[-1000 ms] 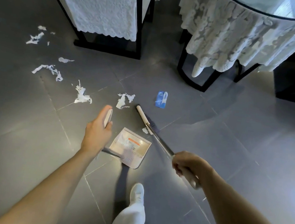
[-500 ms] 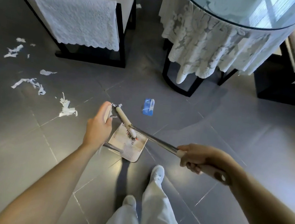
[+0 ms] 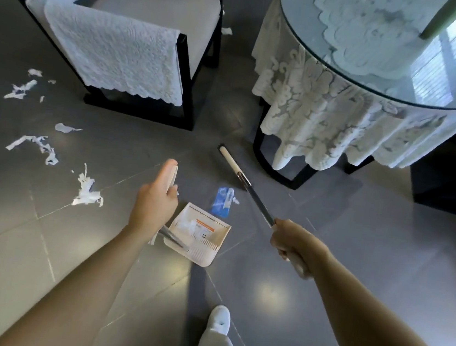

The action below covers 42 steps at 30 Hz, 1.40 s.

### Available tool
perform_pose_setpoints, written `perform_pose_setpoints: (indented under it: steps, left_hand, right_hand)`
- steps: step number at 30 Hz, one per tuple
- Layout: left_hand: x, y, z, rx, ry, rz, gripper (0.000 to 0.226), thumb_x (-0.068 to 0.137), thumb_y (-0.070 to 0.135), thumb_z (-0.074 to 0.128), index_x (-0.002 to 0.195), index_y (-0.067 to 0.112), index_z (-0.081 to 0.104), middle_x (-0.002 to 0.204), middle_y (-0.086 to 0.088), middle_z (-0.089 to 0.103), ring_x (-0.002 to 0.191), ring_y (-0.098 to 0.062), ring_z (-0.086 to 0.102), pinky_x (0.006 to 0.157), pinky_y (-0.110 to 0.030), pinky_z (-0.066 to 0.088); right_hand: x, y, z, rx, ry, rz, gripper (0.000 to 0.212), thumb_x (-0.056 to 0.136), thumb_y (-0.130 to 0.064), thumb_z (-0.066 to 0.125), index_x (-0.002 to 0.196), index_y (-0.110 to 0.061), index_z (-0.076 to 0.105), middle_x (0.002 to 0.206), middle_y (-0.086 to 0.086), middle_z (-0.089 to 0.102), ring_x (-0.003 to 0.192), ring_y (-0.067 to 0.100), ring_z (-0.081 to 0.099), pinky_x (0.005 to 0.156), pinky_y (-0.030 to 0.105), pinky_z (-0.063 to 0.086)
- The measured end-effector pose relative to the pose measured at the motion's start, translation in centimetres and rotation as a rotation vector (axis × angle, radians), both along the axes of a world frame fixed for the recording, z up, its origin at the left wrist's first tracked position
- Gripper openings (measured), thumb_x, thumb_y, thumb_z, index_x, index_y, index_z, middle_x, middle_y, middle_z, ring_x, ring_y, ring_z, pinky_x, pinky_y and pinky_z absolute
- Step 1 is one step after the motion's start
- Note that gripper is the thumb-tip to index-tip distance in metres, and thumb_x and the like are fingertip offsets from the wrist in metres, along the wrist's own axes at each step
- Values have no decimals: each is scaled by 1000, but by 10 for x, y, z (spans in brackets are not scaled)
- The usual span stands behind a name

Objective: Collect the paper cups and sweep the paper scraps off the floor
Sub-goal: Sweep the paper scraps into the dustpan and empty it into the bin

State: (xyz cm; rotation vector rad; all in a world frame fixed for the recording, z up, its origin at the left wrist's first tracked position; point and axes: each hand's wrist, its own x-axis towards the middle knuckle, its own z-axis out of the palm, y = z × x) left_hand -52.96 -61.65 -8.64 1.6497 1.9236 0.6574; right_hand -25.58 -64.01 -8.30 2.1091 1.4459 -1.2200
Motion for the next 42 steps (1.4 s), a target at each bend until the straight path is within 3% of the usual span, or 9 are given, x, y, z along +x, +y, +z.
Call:
perform_pose_setpoints:
  steps: [5,10,14,21,26,29,32,36,42]
  left_hand:
    - [8,31,-3,-19,43,3,47,93,13,51,128,41,37,100,-16,63,94,-43,58,69,-33,38]
    - [9,26,-1,-20,42,-9,44,94,16,51,127,41,37,105,-17,65,98,-45,55,71,-35,37]
    - [-13,5,1,-20,4,-12,43,93,15,51,124,42,38,92,-12,61,89,-43,57,67,-33,38]
    - [-87,-57,15,12,-52,59,42,94,15,51,126,40,41,109,-10,64,92,-40,57,74,-33,40]
    - [-155,-100,27,-8,-83,76,39,95,18,49,124,43,41,98,-4,60,79,-29,48,70,-27,34]
    - [-197,-124,32,-1,-104,80,37,94,17,48,119,43,42,86,-5,58,68,-21,46,62,-24,31]
    - [-236,-142,36,16,-69,78,37,93,17,50,120,42,43,90,-2,58,74,-25,45,64,-16,28]
    - [-279,-152,39,-26,-76,101,39,93,15,48,122,40,45,85,-4,55,73,-30,46,70,-25,34]
    - [-310,-119,27,-83,-7,129,44,94,16,50,128,42,43,70,-5,54,61,-20,47,63,-24,34]
  right_hand:
    - [1,2,-12,-157,134,47,29,81,-1,53,110,-5,56,59,5,57,48,18,52,56,29,46]
    - [-3,-25,3,-320,341,2,26,85,2,52,109,-9,47,62,9,53,44,15,49,43,24,43]
    - [-11,-34,22,-328,365,-3,24,86,2,50,108,-8,47,57,7,51,37,12,46,40,21,41]
    - [-63,-67,56,-256,351,10,36,88,2,48,123,-3,46,56,9,50,36,13,45,38,21,41]
    - [-117,-103,73,-210,425,-52,31,89,-2,53,119,-9,51,57,4,55,41,11,48,45,22,46]
    - [-151,-120,74,-161,414,-41,30,88,-6,56,118,-10,53,57,3,56,43,11,50,47,21,45]
    - [-189,-127,68,-87,371,-63,24,86,-8,57,110,-11,58,59,5,57,48,16,50,53,27,46]
    - [-233,-122,62,-12,273,-62,24,79,-1,55,102,-6,60,72,14,57,64,27,50,65,37,46]
    - [-261,-61,49,20,98,73,24,83,-4,55,105,-1,63,79,11,62,69,27,58,60,26,45]
